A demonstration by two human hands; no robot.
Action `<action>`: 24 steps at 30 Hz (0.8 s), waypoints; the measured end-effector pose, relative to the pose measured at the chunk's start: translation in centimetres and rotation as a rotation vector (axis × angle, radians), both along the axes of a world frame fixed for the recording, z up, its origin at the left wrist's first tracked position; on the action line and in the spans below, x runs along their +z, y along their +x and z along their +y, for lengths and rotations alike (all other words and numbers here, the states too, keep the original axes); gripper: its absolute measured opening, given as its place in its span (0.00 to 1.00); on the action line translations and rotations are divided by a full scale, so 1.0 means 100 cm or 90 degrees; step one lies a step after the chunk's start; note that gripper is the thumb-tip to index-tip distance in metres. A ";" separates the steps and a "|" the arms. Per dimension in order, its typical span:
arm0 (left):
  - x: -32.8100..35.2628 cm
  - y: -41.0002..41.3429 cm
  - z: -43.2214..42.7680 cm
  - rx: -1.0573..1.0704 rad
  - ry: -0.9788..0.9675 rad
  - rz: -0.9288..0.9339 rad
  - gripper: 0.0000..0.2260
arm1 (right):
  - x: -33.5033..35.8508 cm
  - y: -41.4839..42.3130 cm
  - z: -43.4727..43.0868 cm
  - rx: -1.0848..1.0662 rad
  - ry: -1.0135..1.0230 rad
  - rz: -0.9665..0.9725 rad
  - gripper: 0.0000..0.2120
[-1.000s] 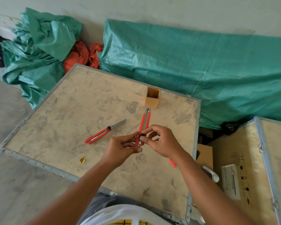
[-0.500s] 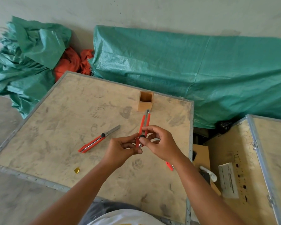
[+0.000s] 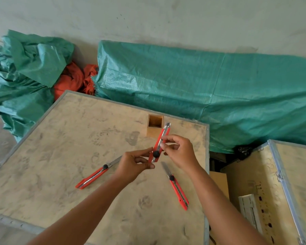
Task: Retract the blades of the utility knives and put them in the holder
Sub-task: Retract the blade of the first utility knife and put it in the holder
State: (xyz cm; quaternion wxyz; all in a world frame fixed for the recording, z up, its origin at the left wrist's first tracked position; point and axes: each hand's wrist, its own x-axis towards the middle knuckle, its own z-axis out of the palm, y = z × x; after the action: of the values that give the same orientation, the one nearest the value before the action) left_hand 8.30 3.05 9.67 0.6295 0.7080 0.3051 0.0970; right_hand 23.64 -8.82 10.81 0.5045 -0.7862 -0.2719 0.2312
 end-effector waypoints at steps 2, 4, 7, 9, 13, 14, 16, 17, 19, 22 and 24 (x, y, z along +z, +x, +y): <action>0.000 0.026 0.018 0.001 0.028 -0.004 0.27 | 0.001 0.026 0.017 -0.004 0.002 -0.026 0.10; -0.005 0.052 0.039 0.001 0.062 0.006 0.24 | -0.001 0.052 0.036 -0.014 0.008 -0.045 0.11; -0.015 0.088 0.071 0.001 0.080 0.033 0.20 | -0.010 0.085 0.064 -0.047 0.010 -0.068 0.11; -0.024 0.110 0.087 -0.002 0.129 0.064 0.20 | -0.019 0.101 0.081 -0.080 0.002 -0.087 0.12; -0.047 0.141 0.108 0.004 0.243 0.178 0.27 | -0.042 0.121 0.102 -0.133 -0.035 -0.134 0.13; -0.053 0.146 0.112 -0.002 0.238 0.207 0.29 | -0.047 0.123 0.105 -0.140 -0.045 -0.156 0.13; -0.063 0.154 0.117 -0.011 0.198 0.248 0.29 | -0.058 0.126 0.110 -0.149 -0.066 -0.197 0.13; -0.066 0.156 0.118 -0.012 0.174 0.261 0.27 | -0.063 0.127 0.112 -0.150 -0.078 -0.207 0.13; -0.069 0.159 0.119 -0.009 0.148 0.271 0.25 | -0.071 0.127 0.115 -0.142 -0.107 -0.216 0.12; -0.074 0.158 0.120 -0.007 0.150 0.264 0.24 | -0.080 0.124 0.119 -0.116 -0.143 -0.223 0.13; -0.077 0.156 0.120 -0.007 0.161 0.255 0.23 | -0.083 0.119 0.121 -0.092 -0.156 -0.219 0.13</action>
State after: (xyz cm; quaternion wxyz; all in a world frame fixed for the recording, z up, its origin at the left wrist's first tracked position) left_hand 23.90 15.09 2.01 0.4630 0.7880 0.4057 -0.0112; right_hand 35.52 3.25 2.55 0.3665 -0.8871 -0.2665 0.0883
